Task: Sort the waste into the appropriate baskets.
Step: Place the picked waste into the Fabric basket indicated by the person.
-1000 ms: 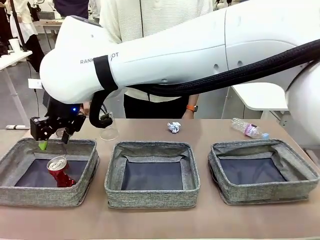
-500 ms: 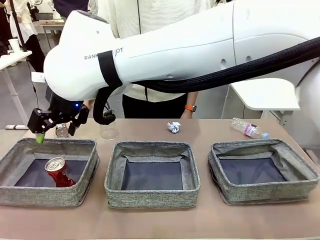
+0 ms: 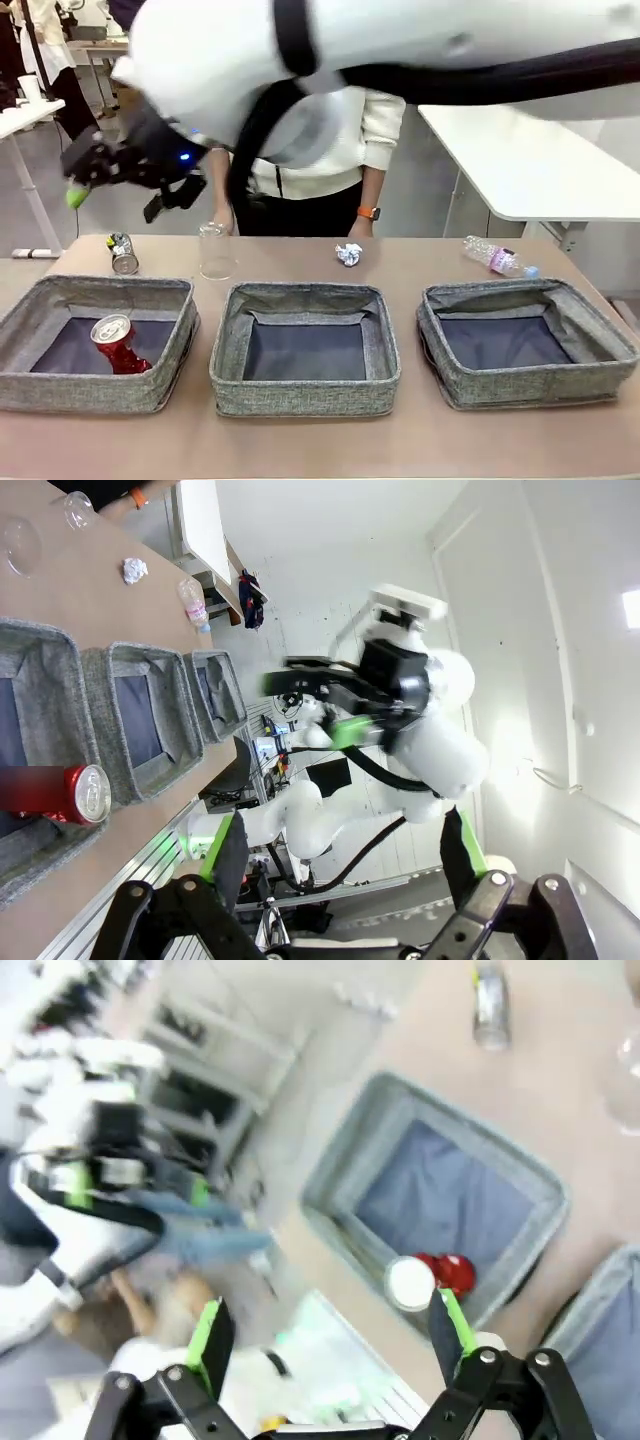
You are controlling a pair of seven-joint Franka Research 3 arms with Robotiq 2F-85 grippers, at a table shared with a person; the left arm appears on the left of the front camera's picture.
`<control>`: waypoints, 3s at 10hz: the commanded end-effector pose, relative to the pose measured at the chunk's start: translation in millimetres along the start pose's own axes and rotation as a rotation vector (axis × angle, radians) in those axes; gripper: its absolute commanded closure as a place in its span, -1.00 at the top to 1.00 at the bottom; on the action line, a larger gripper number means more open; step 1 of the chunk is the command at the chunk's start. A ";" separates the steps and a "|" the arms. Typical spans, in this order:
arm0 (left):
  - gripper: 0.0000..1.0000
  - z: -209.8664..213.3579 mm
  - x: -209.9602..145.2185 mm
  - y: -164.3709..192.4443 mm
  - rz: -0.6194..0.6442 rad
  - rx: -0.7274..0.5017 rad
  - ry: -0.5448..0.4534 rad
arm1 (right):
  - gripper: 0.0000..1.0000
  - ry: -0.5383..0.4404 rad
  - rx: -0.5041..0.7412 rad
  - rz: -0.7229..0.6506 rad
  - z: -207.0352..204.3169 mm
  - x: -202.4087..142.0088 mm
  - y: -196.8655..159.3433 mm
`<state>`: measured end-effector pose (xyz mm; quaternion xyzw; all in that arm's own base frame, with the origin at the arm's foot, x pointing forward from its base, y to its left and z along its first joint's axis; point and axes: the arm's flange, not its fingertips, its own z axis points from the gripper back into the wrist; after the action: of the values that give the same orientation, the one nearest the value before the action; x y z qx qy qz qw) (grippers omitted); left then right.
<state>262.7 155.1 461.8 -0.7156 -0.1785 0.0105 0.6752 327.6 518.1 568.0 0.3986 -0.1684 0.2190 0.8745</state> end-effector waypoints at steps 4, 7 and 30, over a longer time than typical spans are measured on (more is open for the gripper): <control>1.00 -2.7 -2.0 -1.3 -0.019 -0.024 -0.005 | 1.00 -0.267 0.102 -0.084 72.3 -30.6 31.0; 1.00 -2.7 -2.0 -1.3 -0.019 -0.024 -0.005 | 1.00 -0.267 0.102 -0.084 72.3 -30.6 31.0; 1.00 -109.7 -11.7 -17.8 0.067 -0.118 0.425 | 1.00 -0.616 0.347 -0.863 387.9 -132.3 -212.1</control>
<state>277.9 46.1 484.8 -0.7460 -0.0060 -0.1192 0.6552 274.6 65.0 618.8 0.6058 -0.1982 -0.2763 0.7193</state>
